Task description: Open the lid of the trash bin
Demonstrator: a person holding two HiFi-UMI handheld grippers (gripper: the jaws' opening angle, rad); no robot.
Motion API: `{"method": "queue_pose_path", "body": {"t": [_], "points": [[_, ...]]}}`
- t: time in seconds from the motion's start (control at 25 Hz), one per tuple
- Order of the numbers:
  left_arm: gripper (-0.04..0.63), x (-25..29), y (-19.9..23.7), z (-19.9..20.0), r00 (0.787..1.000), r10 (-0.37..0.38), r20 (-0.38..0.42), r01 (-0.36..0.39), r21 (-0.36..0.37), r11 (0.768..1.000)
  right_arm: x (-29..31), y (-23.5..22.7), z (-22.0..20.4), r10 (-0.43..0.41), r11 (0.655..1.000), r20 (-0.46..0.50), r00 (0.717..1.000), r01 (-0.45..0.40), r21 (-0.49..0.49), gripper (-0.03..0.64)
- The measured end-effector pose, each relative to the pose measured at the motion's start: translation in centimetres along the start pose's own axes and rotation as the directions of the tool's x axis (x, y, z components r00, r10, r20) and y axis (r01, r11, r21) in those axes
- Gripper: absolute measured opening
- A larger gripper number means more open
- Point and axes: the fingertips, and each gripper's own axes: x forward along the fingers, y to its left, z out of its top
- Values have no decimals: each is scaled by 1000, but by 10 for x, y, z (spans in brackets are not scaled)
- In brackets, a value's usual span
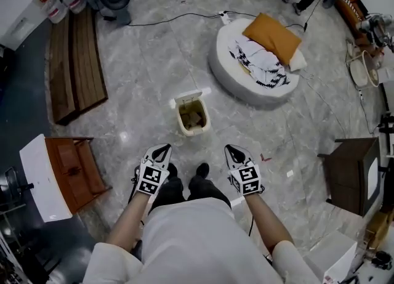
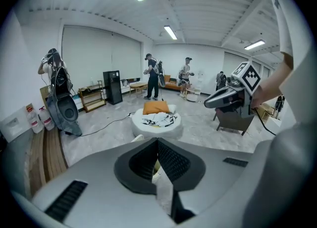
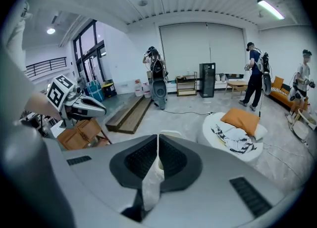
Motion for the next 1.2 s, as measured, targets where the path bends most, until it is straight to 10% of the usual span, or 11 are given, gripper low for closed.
{"method": "queue_pose_path", "body": {"t": [1.2], "points": [[18, -136, 42, 79, 934, 141, 328, -84, -179, 980, -96, 4, 93, -104, 991, 217, 971, 119, -57, 33]]}}
